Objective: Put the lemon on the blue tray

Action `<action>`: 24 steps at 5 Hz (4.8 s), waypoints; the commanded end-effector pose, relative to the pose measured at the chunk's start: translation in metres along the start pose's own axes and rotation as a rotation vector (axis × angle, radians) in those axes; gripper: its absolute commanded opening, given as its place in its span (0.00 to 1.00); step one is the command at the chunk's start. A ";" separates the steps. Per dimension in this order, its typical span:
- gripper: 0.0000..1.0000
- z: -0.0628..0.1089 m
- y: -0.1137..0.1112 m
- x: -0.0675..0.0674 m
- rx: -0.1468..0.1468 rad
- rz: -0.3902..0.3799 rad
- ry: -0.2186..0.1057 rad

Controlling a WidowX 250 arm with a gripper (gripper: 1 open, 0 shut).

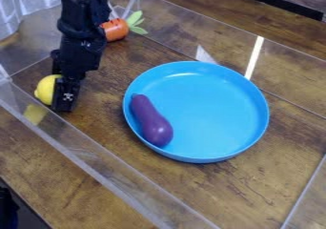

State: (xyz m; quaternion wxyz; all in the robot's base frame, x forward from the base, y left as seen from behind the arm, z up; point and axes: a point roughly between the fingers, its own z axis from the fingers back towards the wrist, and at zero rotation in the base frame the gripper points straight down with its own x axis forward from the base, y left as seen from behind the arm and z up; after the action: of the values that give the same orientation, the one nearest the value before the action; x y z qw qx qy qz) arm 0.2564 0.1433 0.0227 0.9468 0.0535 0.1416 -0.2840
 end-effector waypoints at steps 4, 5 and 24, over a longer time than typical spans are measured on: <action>0.00 0.020 0.011 0.003 0.057 0.011 -0.012; 0.00 0.023 0.011 0.003 0.061 0.012 -0.010; 0.00 0.082 0.004 0.006 0.072 0.088 -0.030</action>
State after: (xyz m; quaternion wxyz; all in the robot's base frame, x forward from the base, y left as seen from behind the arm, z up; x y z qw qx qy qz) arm 0.2694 0.1293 0.0665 0.9536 0.0578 0.1639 -0.2457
